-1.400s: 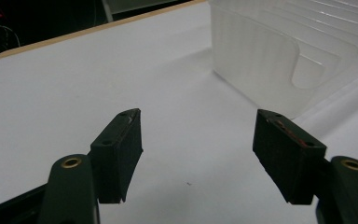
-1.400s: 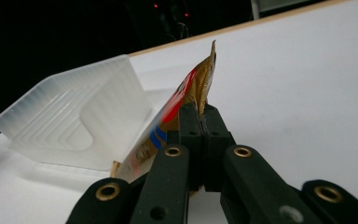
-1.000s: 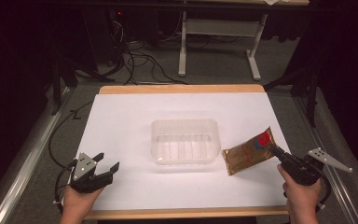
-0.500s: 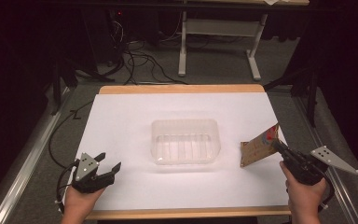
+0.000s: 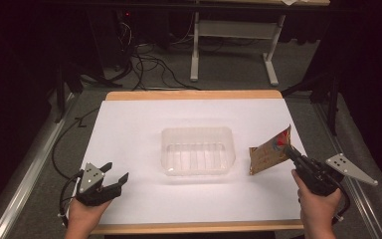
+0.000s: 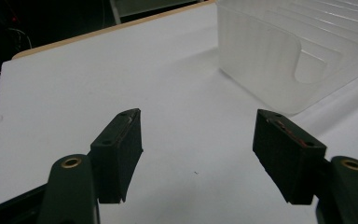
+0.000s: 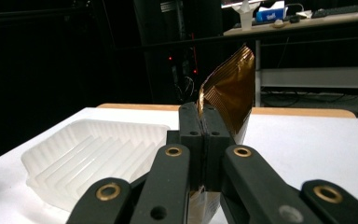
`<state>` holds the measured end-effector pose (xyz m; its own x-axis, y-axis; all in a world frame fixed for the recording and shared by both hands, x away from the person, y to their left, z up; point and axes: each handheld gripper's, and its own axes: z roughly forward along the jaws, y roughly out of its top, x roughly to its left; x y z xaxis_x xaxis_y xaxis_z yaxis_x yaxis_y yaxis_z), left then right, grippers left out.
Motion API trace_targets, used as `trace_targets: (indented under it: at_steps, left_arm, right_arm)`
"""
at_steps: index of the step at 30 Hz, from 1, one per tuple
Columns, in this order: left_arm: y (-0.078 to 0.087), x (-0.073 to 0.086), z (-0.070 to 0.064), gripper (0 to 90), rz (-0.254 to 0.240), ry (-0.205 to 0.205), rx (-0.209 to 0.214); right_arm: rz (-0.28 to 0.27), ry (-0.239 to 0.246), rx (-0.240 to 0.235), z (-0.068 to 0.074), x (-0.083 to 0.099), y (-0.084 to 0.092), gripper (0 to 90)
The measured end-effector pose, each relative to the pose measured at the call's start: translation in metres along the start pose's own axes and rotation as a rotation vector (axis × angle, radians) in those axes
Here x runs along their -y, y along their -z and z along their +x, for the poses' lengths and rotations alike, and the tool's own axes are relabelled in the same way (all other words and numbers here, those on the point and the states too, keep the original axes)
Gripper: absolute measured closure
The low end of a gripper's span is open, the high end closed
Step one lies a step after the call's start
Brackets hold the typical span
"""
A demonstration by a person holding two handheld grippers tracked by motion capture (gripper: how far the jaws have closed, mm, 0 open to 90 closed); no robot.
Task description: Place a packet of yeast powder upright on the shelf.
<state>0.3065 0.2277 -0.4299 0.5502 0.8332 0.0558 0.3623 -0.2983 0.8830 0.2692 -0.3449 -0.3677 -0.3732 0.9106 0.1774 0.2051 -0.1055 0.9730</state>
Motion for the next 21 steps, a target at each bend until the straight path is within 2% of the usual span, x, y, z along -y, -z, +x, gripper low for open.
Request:
trace_targets:
  at_steps: [14, 21]
  left_arm:
    - [0.0, 0.0, 0.002, 33.2, -0.003, 0.007, 0.002]
    - [0.001, 0.0, 0.002, 33.2, -0.007, 0.009, 0.0]
  right_arm:
    - [-0.033, 0.015, -0.022, 0.015, -0.012, -0.014, 90.0]
    - [-0.058, 0.027, -0.033, 0.027, -0.021, -0.022, 90.0]
